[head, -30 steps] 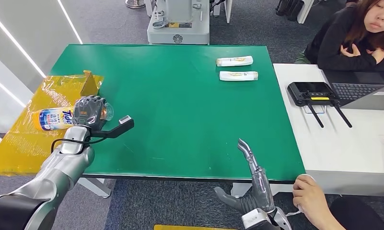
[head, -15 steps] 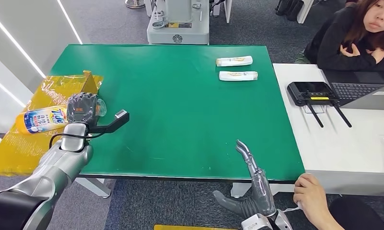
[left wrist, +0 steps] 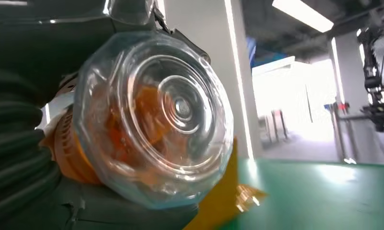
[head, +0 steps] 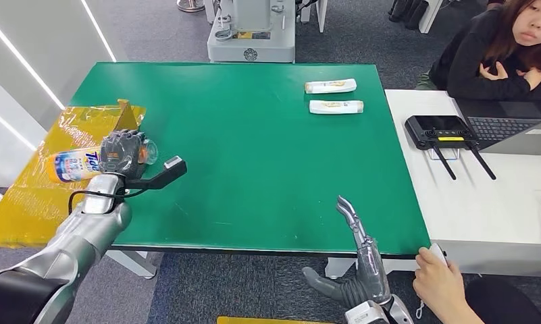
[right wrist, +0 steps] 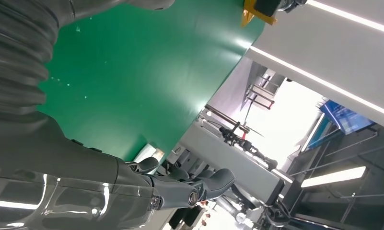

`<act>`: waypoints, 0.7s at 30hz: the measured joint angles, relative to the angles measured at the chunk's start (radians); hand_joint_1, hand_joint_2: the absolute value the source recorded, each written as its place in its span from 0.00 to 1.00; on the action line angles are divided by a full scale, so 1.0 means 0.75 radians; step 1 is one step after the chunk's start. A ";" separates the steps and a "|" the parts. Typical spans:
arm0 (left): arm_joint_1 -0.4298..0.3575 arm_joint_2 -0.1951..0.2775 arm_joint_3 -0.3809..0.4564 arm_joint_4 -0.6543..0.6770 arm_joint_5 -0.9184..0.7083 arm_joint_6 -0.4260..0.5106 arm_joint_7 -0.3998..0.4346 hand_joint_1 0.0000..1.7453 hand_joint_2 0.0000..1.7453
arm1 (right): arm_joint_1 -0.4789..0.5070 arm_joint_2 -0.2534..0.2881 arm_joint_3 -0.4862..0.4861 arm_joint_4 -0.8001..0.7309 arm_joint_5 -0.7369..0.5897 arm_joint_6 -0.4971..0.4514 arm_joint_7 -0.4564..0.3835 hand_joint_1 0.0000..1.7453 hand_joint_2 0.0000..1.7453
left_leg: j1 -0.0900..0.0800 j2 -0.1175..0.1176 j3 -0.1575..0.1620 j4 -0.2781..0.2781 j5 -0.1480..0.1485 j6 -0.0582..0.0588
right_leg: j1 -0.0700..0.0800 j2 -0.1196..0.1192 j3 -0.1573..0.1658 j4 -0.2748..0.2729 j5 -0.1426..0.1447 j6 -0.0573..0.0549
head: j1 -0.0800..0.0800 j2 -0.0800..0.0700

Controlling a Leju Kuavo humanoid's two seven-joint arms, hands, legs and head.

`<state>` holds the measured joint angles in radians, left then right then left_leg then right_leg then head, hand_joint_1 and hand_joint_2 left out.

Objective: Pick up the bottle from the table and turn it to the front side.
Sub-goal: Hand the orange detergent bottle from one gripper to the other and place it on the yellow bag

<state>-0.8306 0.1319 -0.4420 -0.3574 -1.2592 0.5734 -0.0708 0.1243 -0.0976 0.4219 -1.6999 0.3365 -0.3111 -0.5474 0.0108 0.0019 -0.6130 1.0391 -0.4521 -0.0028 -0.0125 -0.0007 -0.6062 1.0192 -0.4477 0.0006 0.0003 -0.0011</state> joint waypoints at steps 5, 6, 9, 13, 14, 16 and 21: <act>0.002 -0.020 0.187 -0.012 0.290 -0.199 -0.207 1.00 1.00 | -0.004 -0.015 0.001 0.005 -0.025 -0.008 0.004 0.00 1.00 | 0.000 0.001 0.000 0.000 0.000 0.000 | 0.000 0.001 0.000 0.000 0.000 0.000 | 0.000 0.000; -0.001 -0.020 0.227 -0.012 0.340 -0.254 -0.239 1.00 1.00 | -0.007 -0.019 0.002 0.007 -0.034 -0.008 0.003 0.00 1.00 | 0.000 0.001 0.001 0.000 0.000 0.000 | 0.000 0.001 0.000 0.000 0.000 0.000 | 0.000 0.000; -0.020 -0.016 0.328 -0.013 0.423 -0.371 -0.297 1.00 1.00 | -0.018 -0.035 0.003 0.018 -0.061 -0.009 -0.005 0.00 1.00 | 0.000 0.001 0.001 0.000 0.000 0.000 | 0.000 0.001 0.001 0.001 0.000 0.000 | 0.000 0.000; -0.042 -0.003 0.403 -0.013 0.437 -0.413 -0.309 1.00 1.00 | -0.021 -0.056 0.003 0.027 -0.084 -0.012 -0.020 0.00 1.00 | 0.000 0.001 0.003 -0.001 0.000 0.000 | 0.000 0.001 0.002 0.001 0.000 0.000 | 0.000 0.000; -0.044 -0.001 0.413 -0.013 0.434 -0.409 -0.309 1.00 1.00 | -0.021 -0.061 0.004 0.030 -0.087 -0.013 -0.022 0.00 1.00 | 0.000 0.002 0.003 -0.001 0.000 0.000 | 0.000 0.001 0.002 0.001 0.000 0.000 | 0.000 0.000; -0.045 0.001 0.424 -0.012 0.407 -0.388 -0.304 1.00 1.00 | -0.022 -0.071 0.007 0.034 -0.095 -0.020 -0.026 0.00 1.00 | 0.000 0.002 0.004 -0.002 0.000 0.000 | 0.000 0.002 0.002 0.001 0.000 0.000 | 0.000 0.000; -0.041 0.012 0.425 -0.007 0.268 -0.313 -0.261 1.00 1.00 | -0.026 -0.099 0.016 0.047 -0.128 -0.038 -0.042 0.00 1.00 | 0.000 0.002 0.004 -0.002 0.000 -0.001 | 0.000 0.002 0.002 0.001 0.000 0.000 | 0.000 0.000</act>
<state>-0.8613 0.1412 -0.1233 -0.3627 -1.0579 0.3386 -0.2664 0.1048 -0.1720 0.4341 -1.6649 0.2402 -0.3398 -0.5790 0.0108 0.0031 -0.6100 1.0378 -0.4519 -0.0033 -0.0124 0.0006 -0.6046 1.0200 -0.4477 0.0004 0.0002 -0.0011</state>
